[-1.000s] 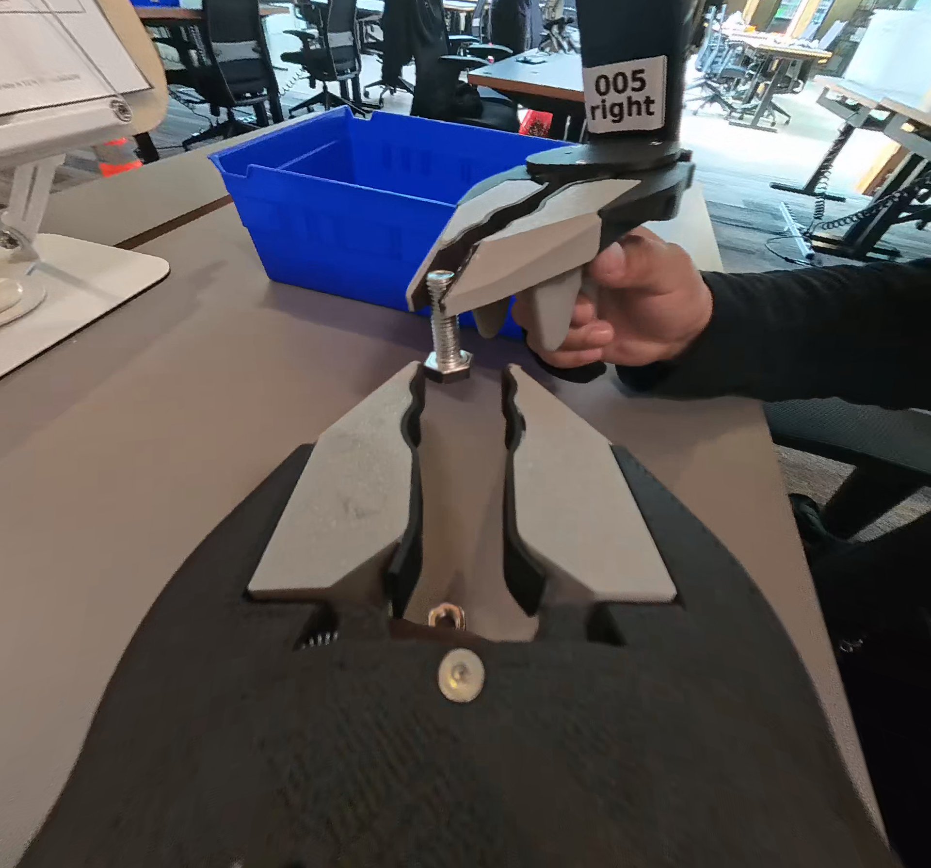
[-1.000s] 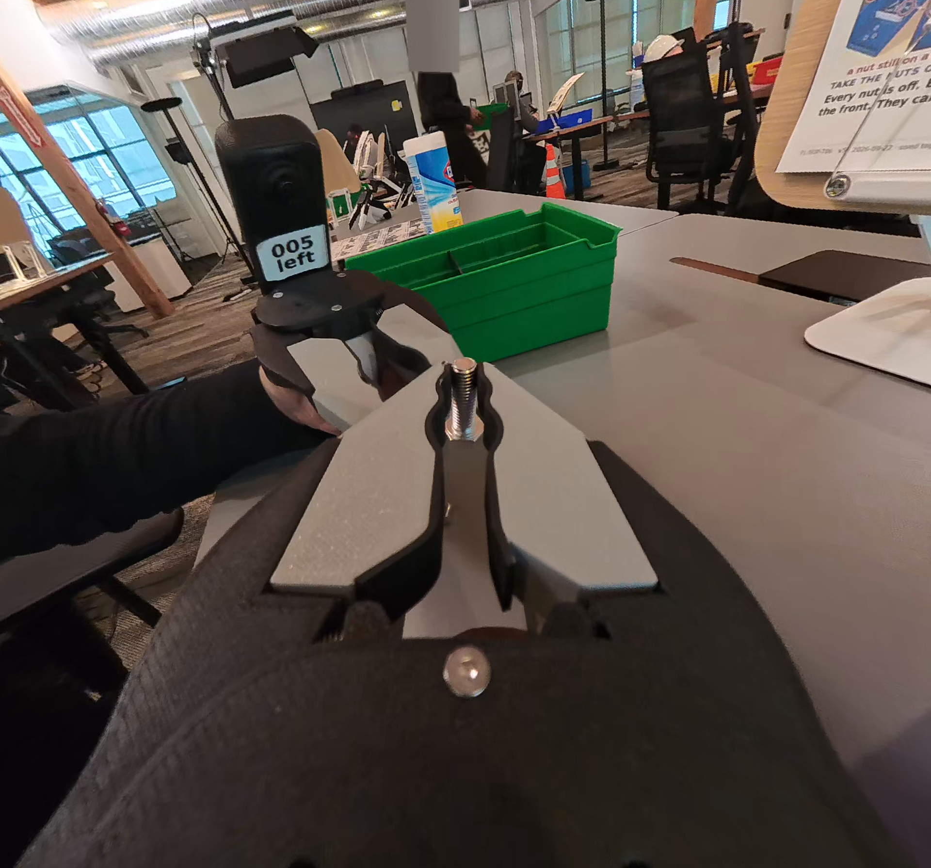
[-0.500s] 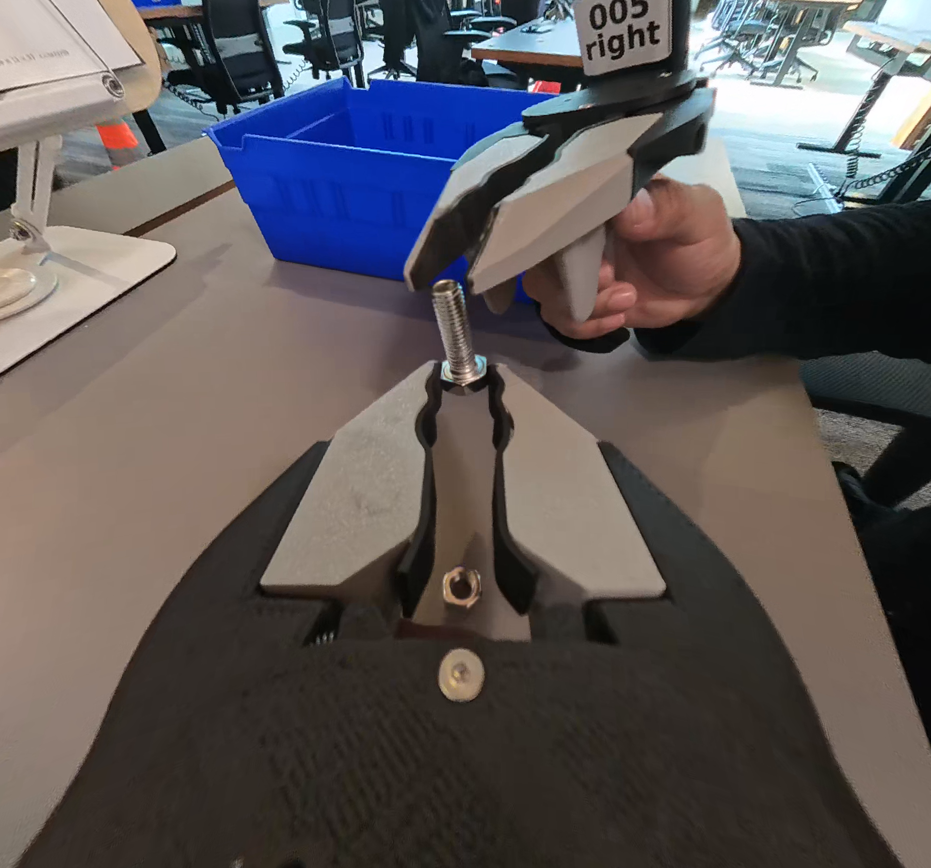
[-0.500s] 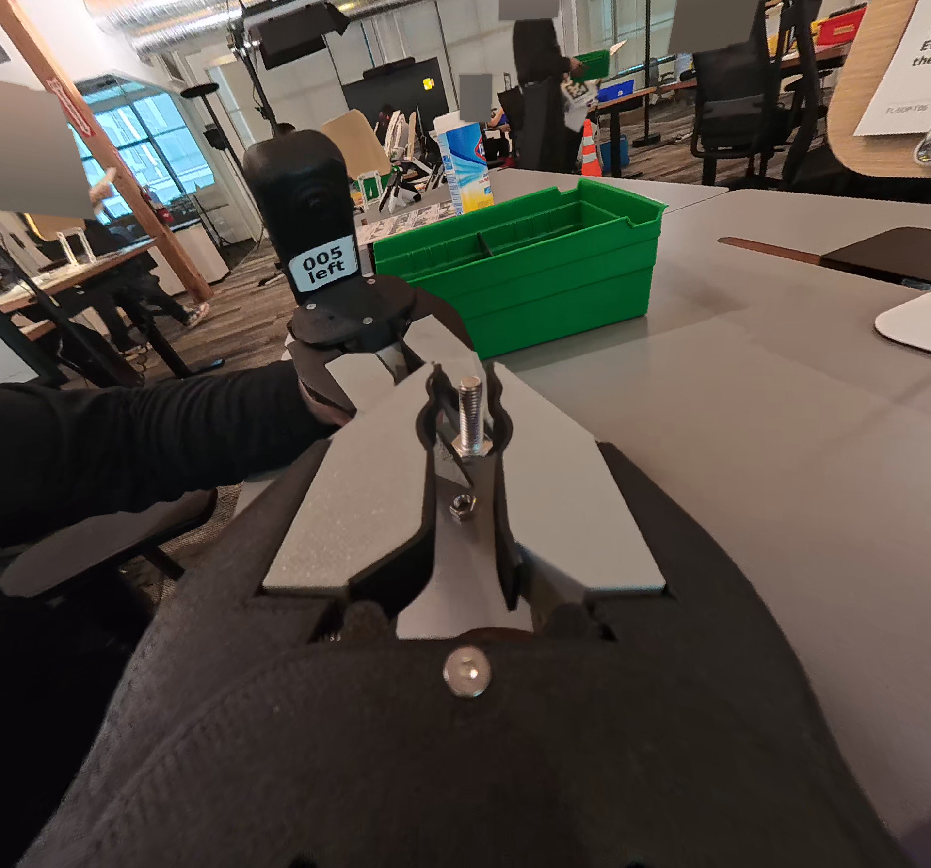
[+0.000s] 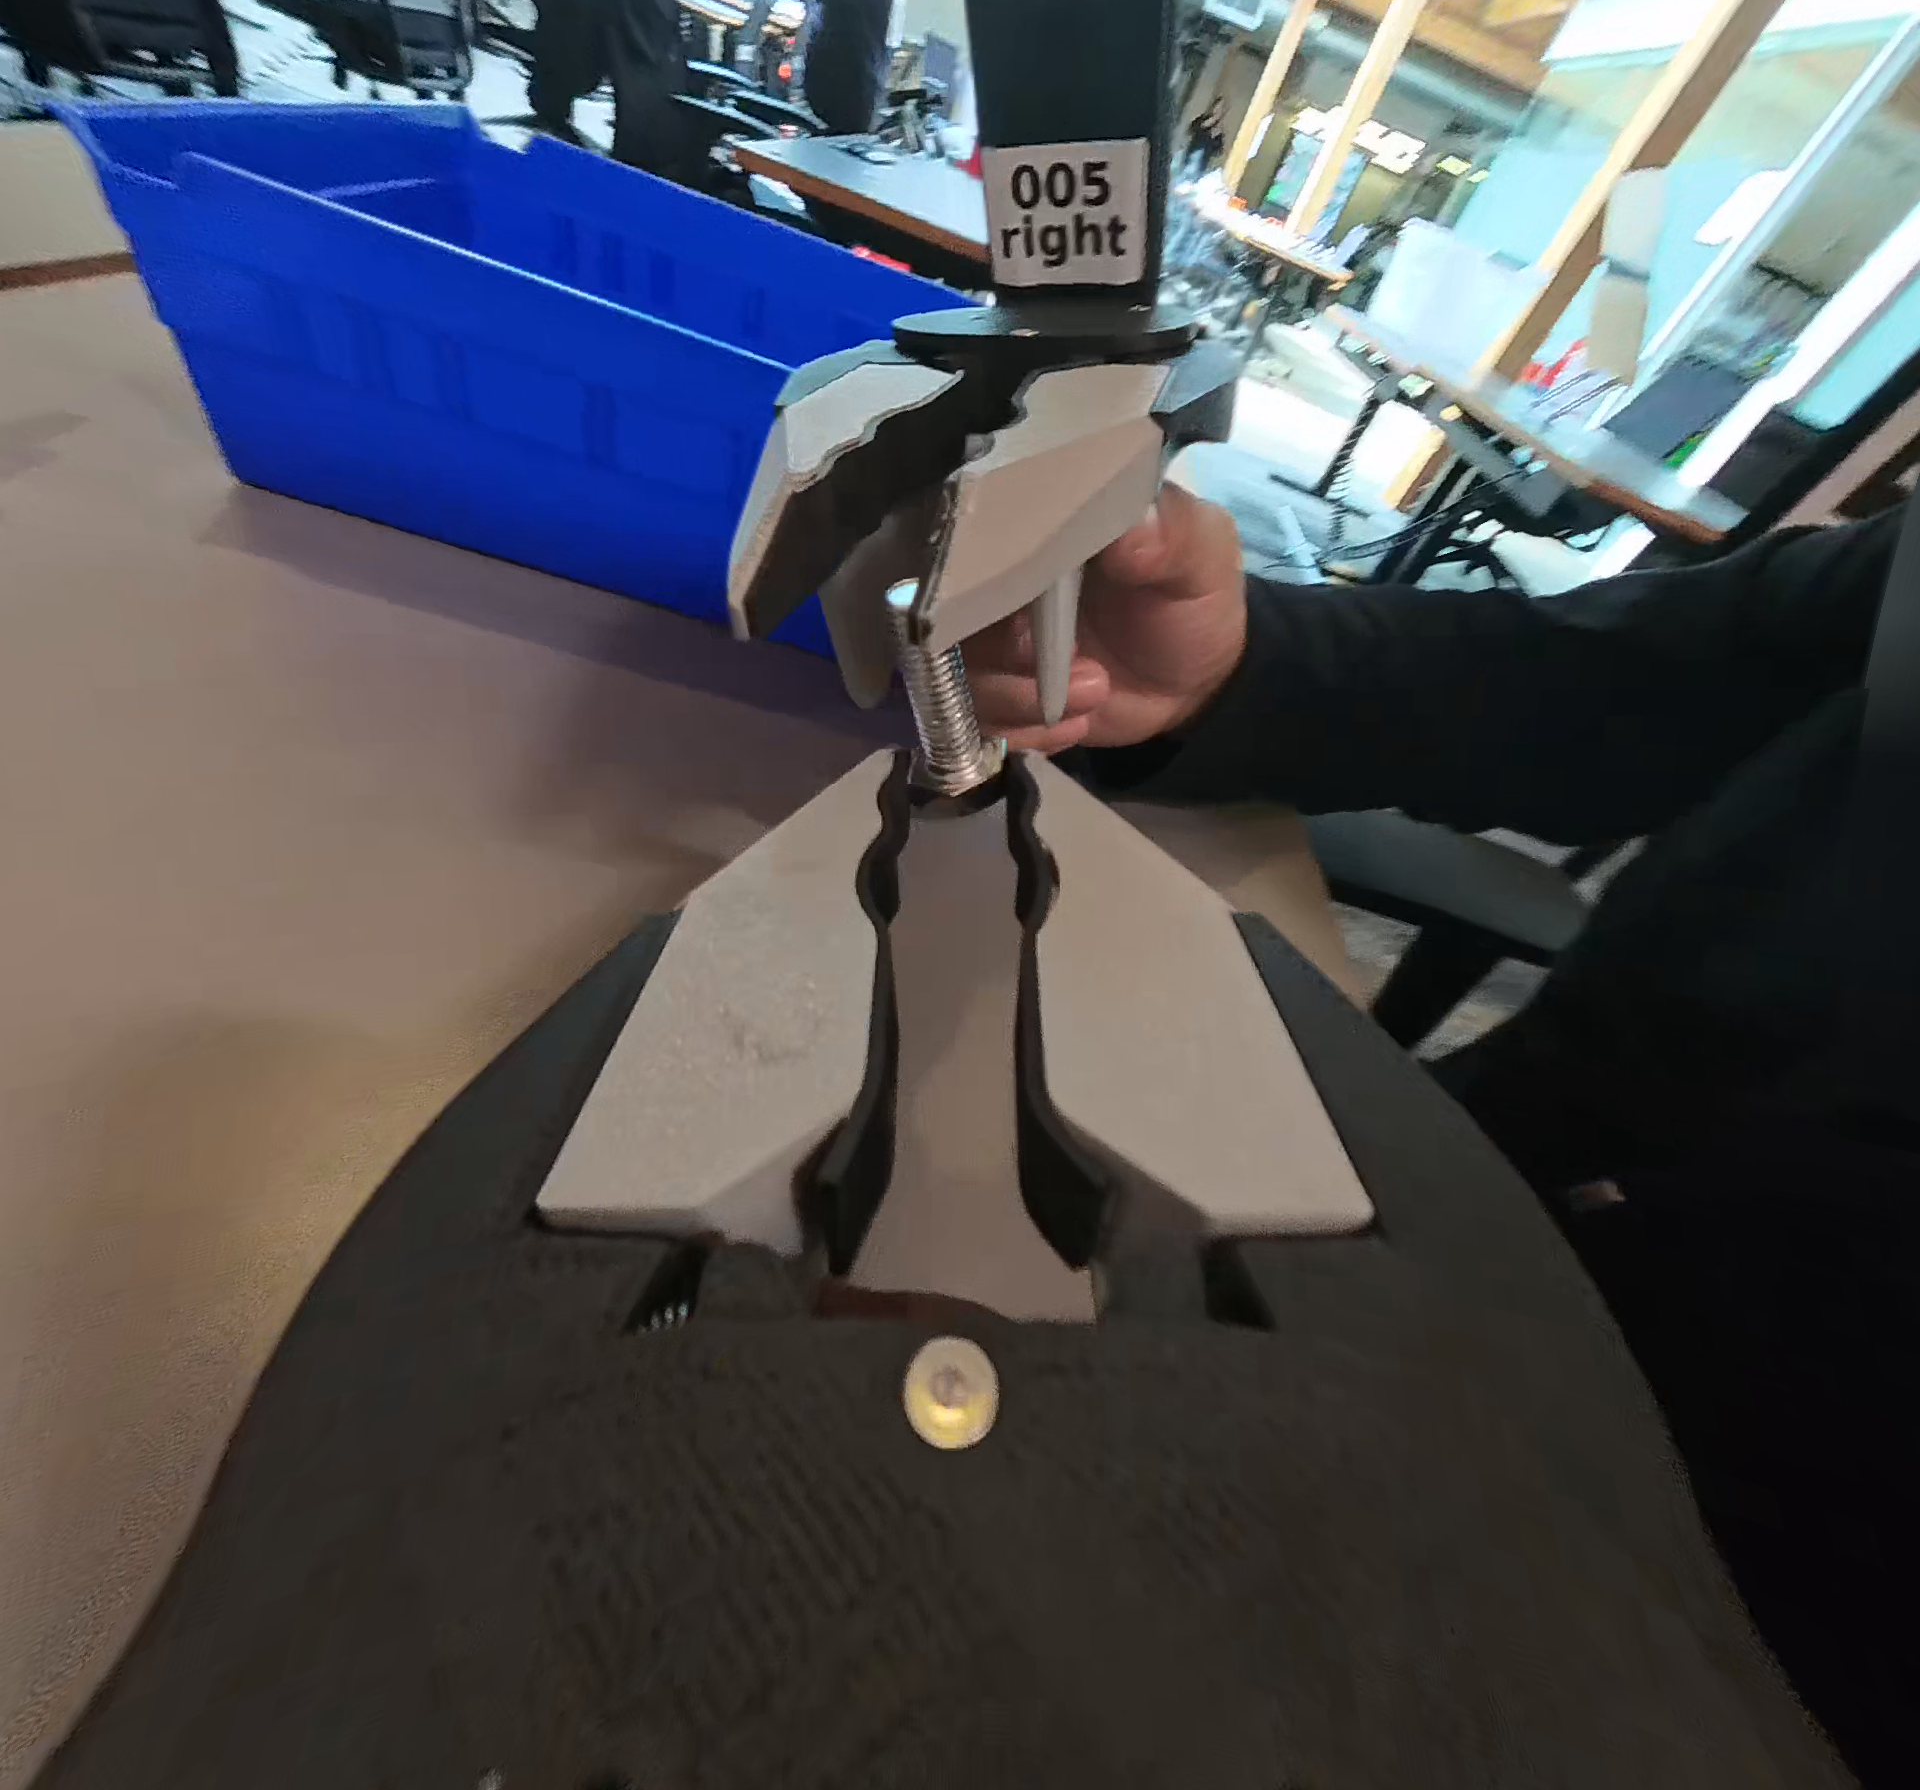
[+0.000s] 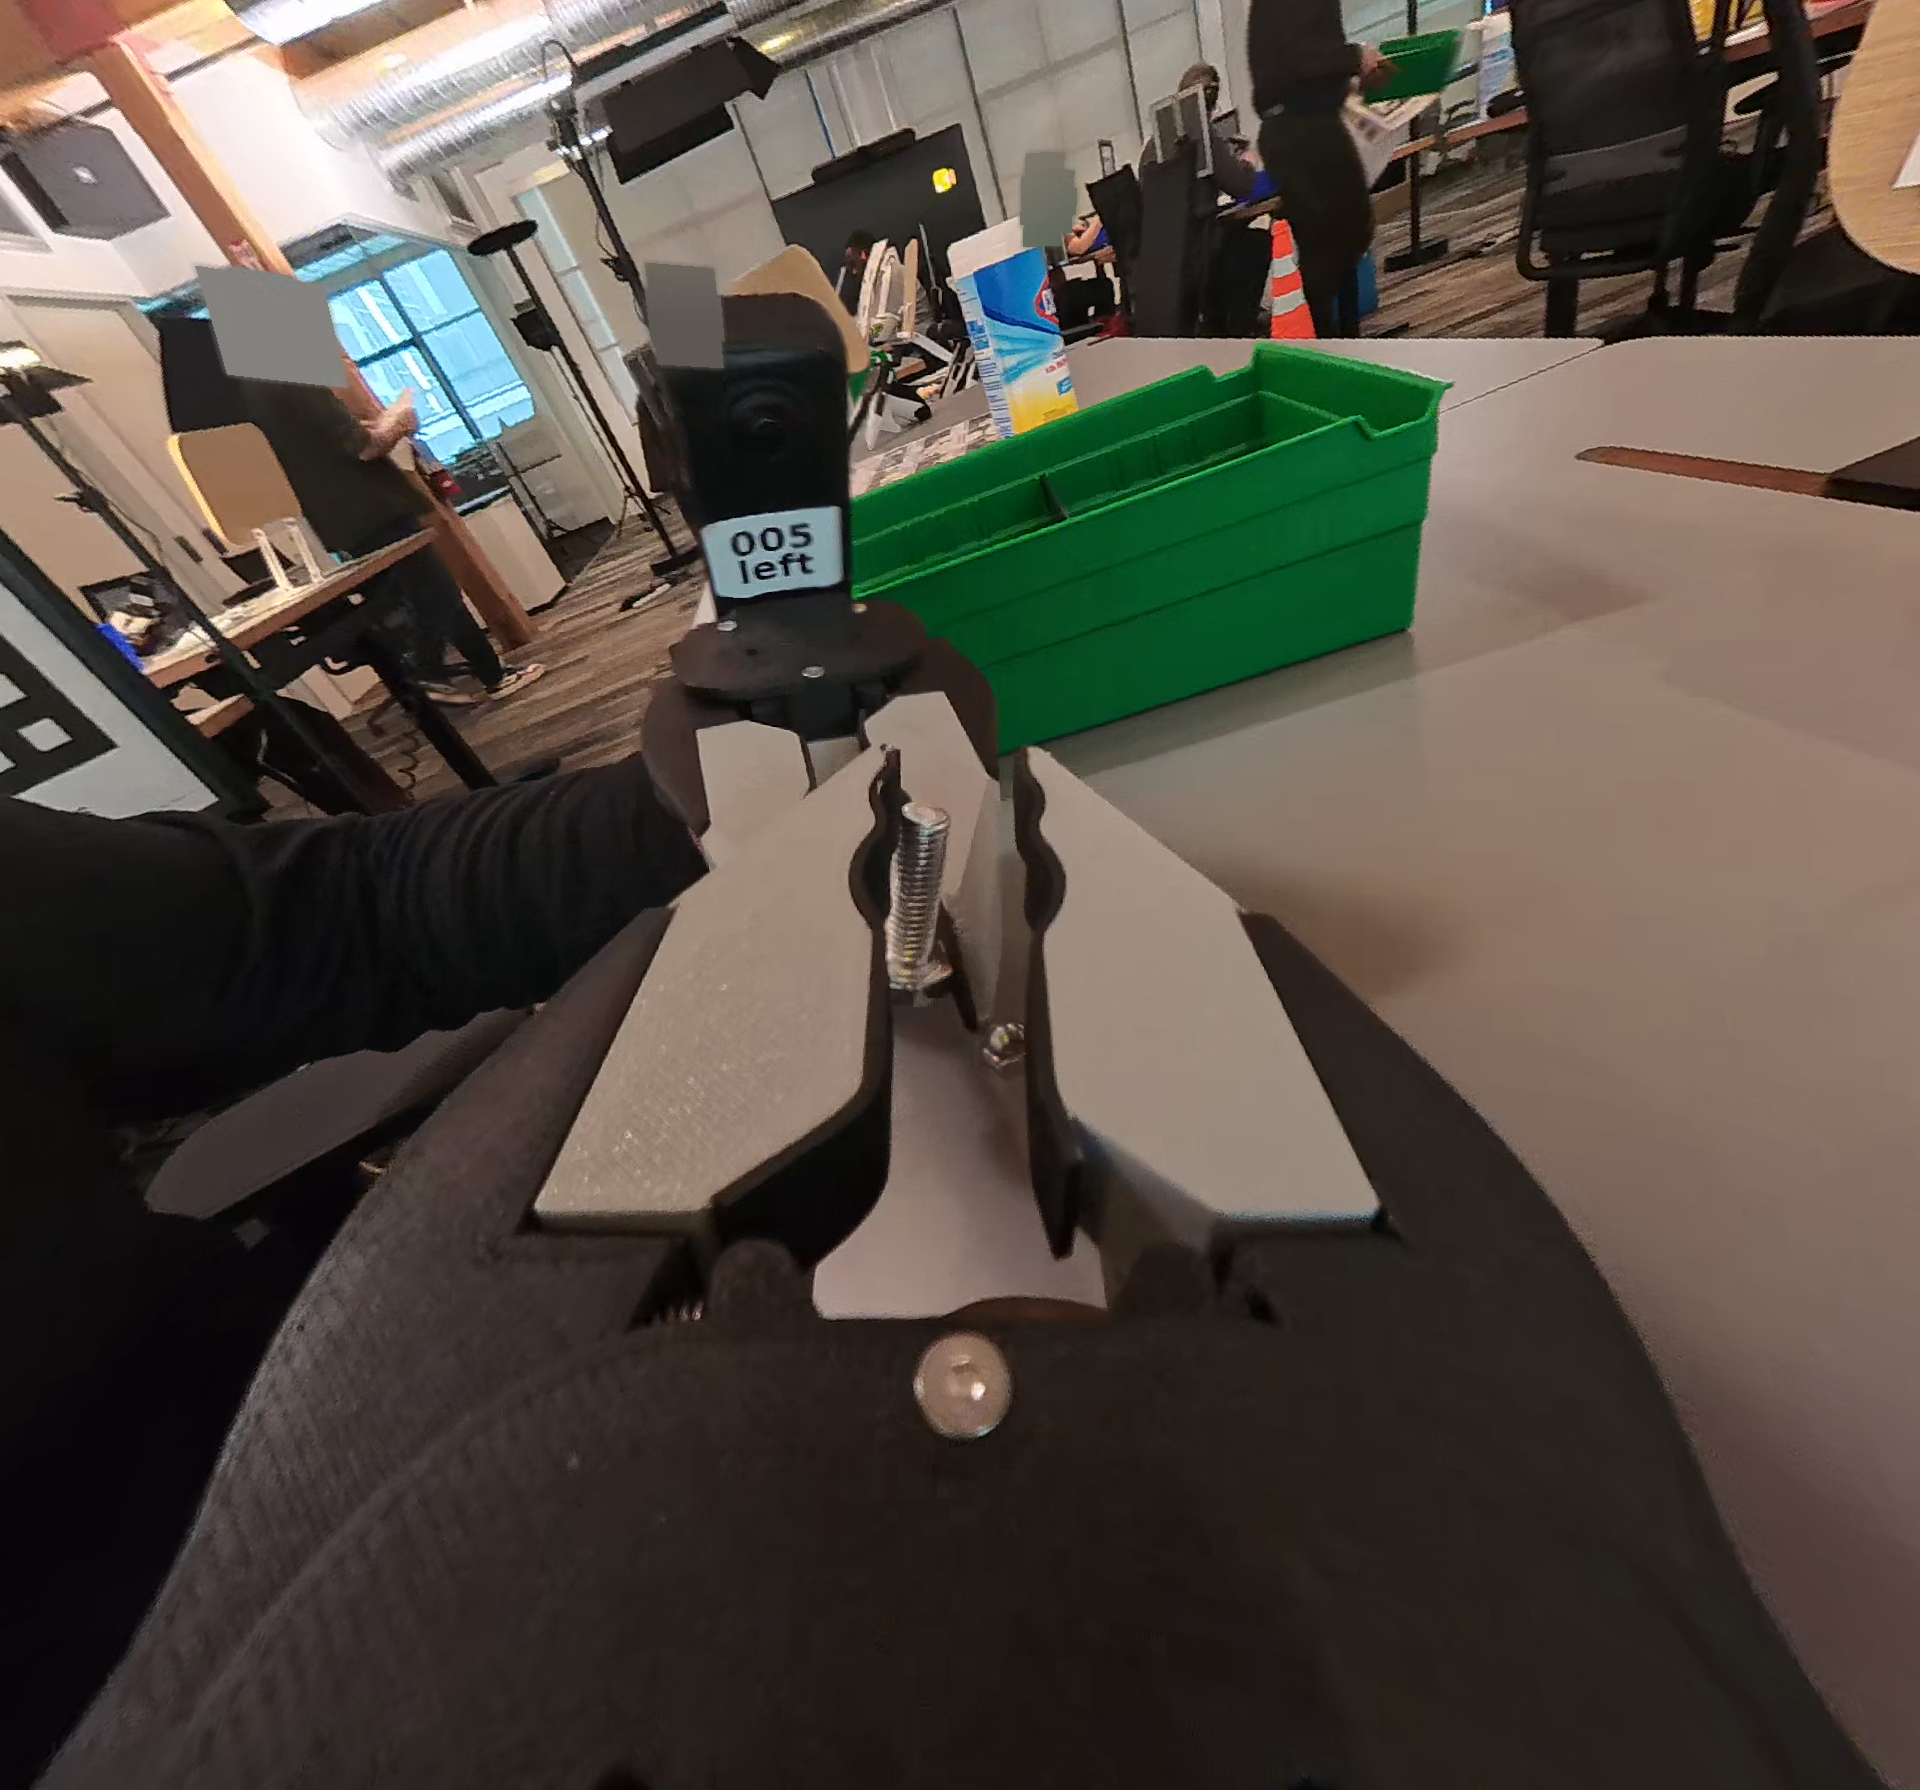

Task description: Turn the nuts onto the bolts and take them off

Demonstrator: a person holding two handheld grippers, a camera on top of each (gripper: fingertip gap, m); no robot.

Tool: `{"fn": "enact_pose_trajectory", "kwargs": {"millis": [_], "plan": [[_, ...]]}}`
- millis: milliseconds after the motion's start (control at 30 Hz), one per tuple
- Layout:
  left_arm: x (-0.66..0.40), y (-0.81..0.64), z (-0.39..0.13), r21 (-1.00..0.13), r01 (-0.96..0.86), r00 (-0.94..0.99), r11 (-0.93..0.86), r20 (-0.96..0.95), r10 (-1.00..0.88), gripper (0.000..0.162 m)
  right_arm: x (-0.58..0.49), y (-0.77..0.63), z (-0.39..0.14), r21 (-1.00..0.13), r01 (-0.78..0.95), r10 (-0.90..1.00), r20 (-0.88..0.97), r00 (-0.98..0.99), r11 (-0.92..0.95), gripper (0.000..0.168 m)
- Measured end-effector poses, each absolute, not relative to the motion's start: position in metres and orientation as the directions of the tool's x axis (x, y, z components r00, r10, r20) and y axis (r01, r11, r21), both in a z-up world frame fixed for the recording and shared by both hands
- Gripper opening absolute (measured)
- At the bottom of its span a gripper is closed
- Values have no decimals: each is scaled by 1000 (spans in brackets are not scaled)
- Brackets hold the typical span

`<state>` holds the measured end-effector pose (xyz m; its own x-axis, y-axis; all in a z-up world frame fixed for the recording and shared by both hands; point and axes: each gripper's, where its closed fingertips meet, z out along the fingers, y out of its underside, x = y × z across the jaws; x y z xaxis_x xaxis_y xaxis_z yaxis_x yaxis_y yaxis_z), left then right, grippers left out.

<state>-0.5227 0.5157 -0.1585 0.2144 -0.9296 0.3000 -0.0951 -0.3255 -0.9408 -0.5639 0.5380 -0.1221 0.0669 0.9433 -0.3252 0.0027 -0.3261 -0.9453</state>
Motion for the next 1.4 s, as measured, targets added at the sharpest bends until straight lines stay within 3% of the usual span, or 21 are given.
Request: {"fn": "enact_pose_trajectory", "kwargs": {"millis": [233,600,800,1000,1067,1133,1400], "plan": [[-522,510,-154,-930,-65,158,-362,349,-924,16,-564,529,-116,-947,3,946,-321,31,-321,7],[-521,512,-154,-928,-66,171,-365,350,-921,16,-564,531,-118,-941,4,940,-339,36,-339,8],[-530,534,-158,-943,-62,326,-327,290,-900,16,-562,541,-125,-937,23,933,-345,99,-349,14],[-538,549,-169,-957,-196,485,-213,94,-869,15,-562,552,-134,-943,46,930,-315,189,-329,17],[-534,549,-173,-953,-199,490,-228,105,-866,15,-562,556,-135,-944,38,924,-312,219,-328,18],[-532,550,-174,-951,-174,496,-254,138,-857,16,-563,557,-140,-944,64,925,-302,231,-324,7],[-533,547,-171,-949,-149,468,-278,180,-865,21,-561,557,-140,-939,62,923,-317,219,-338,6]]}}
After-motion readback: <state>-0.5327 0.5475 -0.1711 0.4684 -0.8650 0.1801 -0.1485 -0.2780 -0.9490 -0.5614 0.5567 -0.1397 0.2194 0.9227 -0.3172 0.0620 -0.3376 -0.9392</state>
